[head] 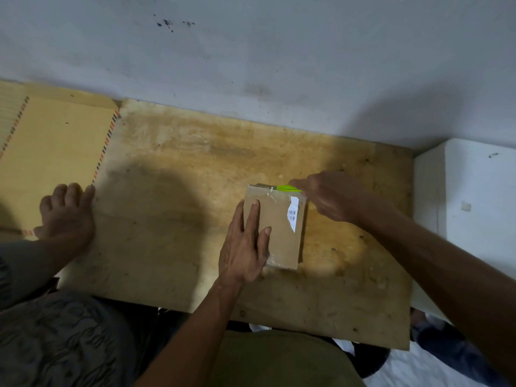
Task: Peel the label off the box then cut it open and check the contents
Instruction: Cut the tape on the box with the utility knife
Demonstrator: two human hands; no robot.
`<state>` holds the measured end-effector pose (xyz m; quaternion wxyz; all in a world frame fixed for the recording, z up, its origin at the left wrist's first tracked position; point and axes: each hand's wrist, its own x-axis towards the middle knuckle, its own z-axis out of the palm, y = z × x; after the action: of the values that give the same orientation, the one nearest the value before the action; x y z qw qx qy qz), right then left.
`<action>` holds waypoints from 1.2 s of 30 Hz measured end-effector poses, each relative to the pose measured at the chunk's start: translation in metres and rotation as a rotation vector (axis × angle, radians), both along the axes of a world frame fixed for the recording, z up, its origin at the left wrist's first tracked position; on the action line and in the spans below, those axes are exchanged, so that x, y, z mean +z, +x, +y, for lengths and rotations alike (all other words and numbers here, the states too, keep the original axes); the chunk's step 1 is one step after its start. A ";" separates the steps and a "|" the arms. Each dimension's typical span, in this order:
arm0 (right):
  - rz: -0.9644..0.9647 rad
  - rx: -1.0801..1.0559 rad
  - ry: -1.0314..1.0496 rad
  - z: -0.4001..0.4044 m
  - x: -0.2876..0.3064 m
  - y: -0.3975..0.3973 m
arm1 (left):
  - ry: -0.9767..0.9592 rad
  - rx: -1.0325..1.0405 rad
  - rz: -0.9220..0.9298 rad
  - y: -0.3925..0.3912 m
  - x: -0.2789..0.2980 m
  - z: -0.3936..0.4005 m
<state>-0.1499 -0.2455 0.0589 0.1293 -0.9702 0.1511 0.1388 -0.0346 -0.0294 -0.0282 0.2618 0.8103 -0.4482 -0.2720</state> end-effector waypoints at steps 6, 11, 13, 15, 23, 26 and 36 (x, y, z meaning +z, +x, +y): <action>0.054 -0.021 -0.071 -0.002 -0.001 -0.012 | 0.015 0.005 -0.007 -0.002 0.001 0.000; 0.048 -0.062 -0.068 -0.002 0.004 -0.026 | 0.022 0.002 -0.012 -0.002 0.002 -0.001; 0.053 -0.072 -0.070 -0.002 0.005 -0.028 | 0.019 0.003 -0.012 -0.002 0.002 -0.001; 0.060 -0.086 -0.066 -0.001 0.008 -0.032 | 0.022 0.001 -0.009 -0.002 0.002 -0.001; 0.080 -0.136 -0.101 0.004 0.015 -0.038 | 0.031 -0.006 -0.008 -0.002 0.002 0.000; 0.079 -0.159 -0.116 0.007 0.016 -0.039 | 0.018 -0.017 -0.006 -0.002 0.002 0.000; 0.097 -0.202 -0.118 0.005 0.014 -0.047 | 0.017 -0.017 -0.002 -0.002 0.002 0.000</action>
<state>-0.1973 -0.2402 0.0725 0.0778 -0.9481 0.2620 0.1627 -0.0368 -0.0295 -0.0258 0.2522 0.8088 -0.4532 -0.2772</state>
